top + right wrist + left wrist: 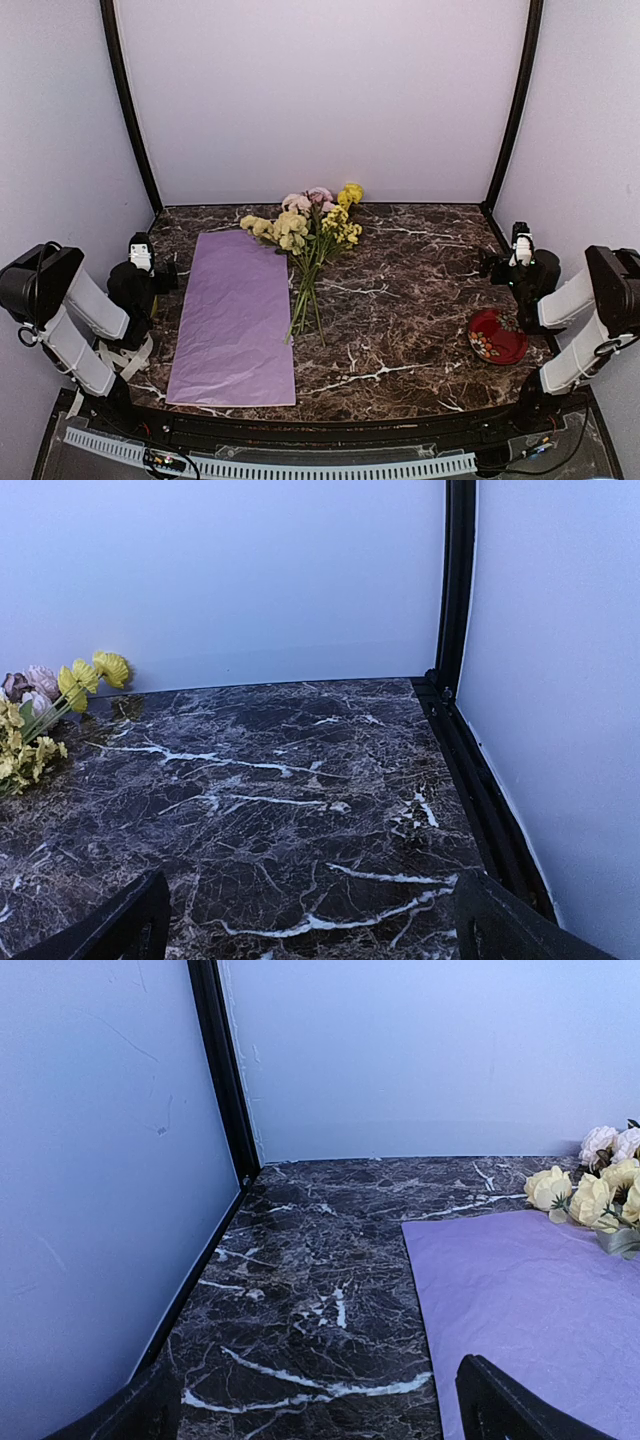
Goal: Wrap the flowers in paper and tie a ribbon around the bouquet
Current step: Place the fake flower at the center of the board.
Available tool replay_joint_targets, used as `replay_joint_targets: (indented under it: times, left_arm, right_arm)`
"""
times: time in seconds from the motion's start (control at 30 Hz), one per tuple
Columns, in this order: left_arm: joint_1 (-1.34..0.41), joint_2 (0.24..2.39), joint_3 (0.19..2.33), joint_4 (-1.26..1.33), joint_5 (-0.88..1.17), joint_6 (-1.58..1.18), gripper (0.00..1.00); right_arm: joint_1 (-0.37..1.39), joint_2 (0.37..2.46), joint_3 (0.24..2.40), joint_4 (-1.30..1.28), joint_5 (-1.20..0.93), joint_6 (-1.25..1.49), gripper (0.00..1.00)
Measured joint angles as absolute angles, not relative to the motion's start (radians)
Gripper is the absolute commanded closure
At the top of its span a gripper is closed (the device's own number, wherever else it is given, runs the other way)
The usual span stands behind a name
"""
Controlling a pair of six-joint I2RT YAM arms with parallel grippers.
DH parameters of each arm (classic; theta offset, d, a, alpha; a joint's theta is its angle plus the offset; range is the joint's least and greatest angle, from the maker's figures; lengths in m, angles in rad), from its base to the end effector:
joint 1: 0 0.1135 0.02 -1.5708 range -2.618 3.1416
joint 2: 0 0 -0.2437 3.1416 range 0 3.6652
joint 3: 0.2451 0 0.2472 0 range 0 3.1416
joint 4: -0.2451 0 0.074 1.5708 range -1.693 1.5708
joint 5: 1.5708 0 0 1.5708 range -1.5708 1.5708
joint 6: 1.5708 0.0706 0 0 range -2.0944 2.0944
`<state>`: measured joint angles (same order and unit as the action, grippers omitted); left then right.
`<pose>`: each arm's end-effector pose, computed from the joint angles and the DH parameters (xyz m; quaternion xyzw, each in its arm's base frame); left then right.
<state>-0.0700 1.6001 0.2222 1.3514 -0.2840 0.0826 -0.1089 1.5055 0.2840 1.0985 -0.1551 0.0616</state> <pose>0.2744 0.0006 0.1295 -0.0444 0.7147 0.1057 0.6900 0.2847 -0.0202 0.1342 0.0125 0.7486 0.0424 0.6615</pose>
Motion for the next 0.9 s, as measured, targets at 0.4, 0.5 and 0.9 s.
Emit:
replay_joint_targets:
  times: [0.4,0.5,0.9]
  left_arm:
    - [-0.067,1.581,0.227,1.313,-0.278,0.081,0.01]
    - [-0.067,1.497,0.292,1.152,-0.292,0.073,0.07]
    - [-0.323,1.326,0.677,0.585,-0.397,0.021,0.24]
  right_arm:
    - [-0.109,1.505,0.299,1.075,-0.15,0.062,0.01]
    - [-0.109,1.507,0.412,0.927,-0.155,0.061,0.09]
    - [-0.066,1.307,0.668,0.582,-0.359,0.229,0.23]
